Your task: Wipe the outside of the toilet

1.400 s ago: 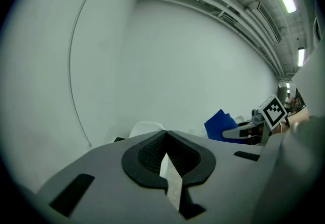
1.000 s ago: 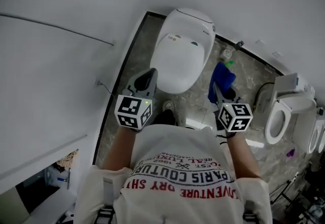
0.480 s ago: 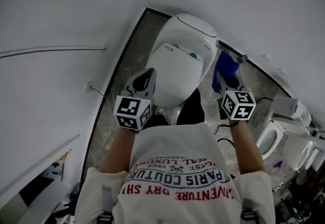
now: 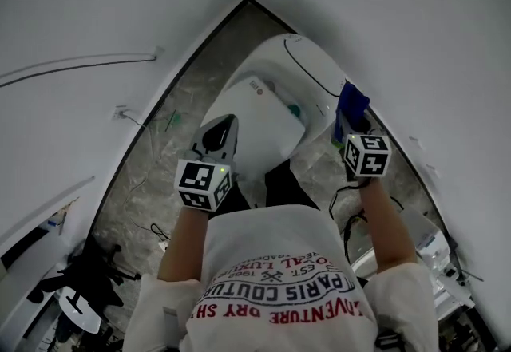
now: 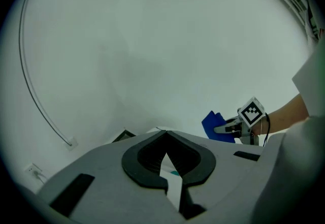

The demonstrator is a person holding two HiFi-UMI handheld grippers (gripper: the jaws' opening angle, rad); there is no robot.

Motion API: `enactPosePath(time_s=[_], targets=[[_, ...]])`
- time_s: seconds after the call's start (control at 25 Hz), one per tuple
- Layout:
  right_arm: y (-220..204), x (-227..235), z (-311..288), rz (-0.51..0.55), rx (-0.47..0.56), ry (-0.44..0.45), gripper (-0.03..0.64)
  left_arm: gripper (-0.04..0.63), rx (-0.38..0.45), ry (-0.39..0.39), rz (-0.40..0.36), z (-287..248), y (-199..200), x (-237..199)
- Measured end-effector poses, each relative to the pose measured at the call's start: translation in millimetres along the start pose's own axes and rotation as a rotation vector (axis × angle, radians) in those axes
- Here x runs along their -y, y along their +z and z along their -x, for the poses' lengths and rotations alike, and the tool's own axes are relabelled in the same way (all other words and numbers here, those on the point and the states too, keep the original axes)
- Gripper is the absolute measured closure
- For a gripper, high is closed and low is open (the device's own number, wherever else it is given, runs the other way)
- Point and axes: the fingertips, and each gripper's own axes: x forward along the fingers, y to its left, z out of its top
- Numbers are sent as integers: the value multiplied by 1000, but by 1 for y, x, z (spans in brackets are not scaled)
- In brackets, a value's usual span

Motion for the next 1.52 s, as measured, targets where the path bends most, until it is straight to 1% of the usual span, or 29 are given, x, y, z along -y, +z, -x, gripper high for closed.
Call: enactPosePath(time_s=[0.08,0.12,0.24,0.32,0.44,0.56,0.64,0.8,1.04,1.2,1.36,1.52], targets=[[-6,24,-34,22,-49,6,541,589,-8,21,23,-24,-9,-4],[-9,34,-50,12,-76,13,541,589,-9,23,40,-34,-14,-6],[-23,55,-89,-86,-129,27,541,589,-1,-13,69,-55,-22,0],[-27,65,-107,-119,-141,19,541,589,6,-29,51,-67,-26,3],[-24,70,-133,-116,-146,2,541,589,-1,-29,17,-88,-37,-9],[-16,61,-152,-101,-154,17,541,588,3,-25,38,-106,-46,-27],[-10,54,-161,-66,-174,25,541,589,15,-14,64,-117,-49,-37],[-1,47,-175,39,-215,14,541,588,37,9,108,-139,-59,-59],[14,38,-193,137,-207,20,541,588,56,14,152,-170,-88,-84],[31,27,-207,270,-202,7,541,588,62,17,173,-181,-104,-93],[48,8,-233,422,-192,7,541,589,69,45,205,-187,-124,-110],[66,-13,-257,499,-180,18,541,589,68,64,227,-187,-144,-127]])
